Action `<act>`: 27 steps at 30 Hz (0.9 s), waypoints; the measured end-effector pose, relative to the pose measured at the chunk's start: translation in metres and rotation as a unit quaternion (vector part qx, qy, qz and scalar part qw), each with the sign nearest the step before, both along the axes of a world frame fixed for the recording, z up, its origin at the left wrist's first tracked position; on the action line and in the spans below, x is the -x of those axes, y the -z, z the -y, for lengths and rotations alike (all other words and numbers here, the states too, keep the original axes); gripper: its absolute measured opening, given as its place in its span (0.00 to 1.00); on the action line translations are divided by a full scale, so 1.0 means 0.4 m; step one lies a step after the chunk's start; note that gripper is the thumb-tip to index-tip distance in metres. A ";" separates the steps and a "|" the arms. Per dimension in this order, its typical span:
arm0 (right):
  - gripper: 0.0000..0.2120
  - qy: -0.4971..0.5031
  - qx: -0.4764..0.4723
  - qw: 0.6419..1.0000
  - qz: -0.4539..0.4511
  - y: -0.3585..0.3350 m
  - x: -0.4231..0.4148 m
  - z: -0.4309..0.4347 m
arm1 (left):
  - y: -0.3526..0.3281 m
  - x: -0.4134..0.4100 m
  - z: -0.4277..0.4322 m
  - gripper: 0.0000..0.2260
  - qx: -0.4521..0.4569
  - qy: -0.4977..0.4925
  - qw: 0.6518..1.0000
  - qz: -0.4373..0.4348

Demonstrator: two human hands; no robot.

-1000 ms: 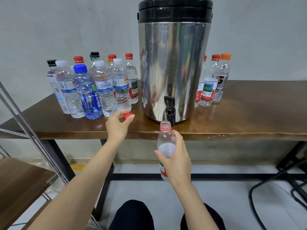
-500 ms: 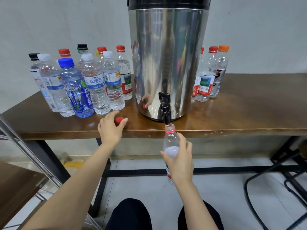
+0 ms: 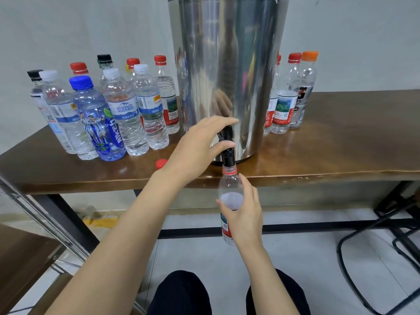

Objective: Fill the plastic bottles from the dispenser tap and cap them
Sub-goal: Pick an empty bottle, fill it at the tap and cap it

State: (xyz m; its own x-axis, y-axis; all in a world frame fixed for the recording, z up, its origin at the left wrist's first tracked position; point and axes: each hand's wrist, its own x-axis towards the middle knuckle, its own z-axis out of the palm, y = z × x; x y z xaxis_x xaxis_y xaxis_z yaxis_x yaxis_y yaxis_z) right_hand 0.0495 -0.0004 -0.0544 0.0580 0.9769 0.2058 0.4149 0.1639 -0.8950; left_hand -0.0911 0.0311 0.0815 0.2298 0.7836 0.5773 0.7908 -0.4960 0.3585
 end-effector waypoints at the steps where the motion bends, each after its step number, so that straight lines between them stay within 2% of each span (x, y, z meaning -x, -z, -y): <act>1: 0.37 -0.002 0.001 1.000 -0.009 0.000 0.000 -0.001 | 0.000 -0.002 -0.006 0.19 -0.007 -0.001 1.000 0.004; 7: 0.38 -0.003 0.014 1.000 -0.017 0.006 0.007 -0.006 | 0.009 -0.014 -0.020 0.07 -0.066 -0.007 0.997 0.048; 11: 0.38 0.001 0.018 0.999 -0.030 0.012 0.010 -0.009 | 0.034 -0.019 -0.011 0.07 -0.120 -0.029 0.990 0.066; 15: 0.38 0.001 0.011 0.999 -0.035 0.012 0.011 -0.009 | 0.085 -0.030 0.011 0.06 -0.227 -0.067 0.969 0.069; 18: 0.38 0.000 0.002 0.999 -0.037 0.016 0.010 -0.010 | 0.152 -0.033 0.027 0.06 -0.280 -0.050 0.955 0.077; 23: 0.38 -0.006 -0.001 0.999 -0.044 0.016 0.009 -0.012 | 0.171 -0.051 0.052 0.13 -0.248 -0.086 0.957 0.120; 27: 0.39 -0.011 0.005 0.999 -0.049 0.013 0.004 -0.013 | 0.162 -0.058 0.059 0.06 -0.196 -0.078 0.955 0.209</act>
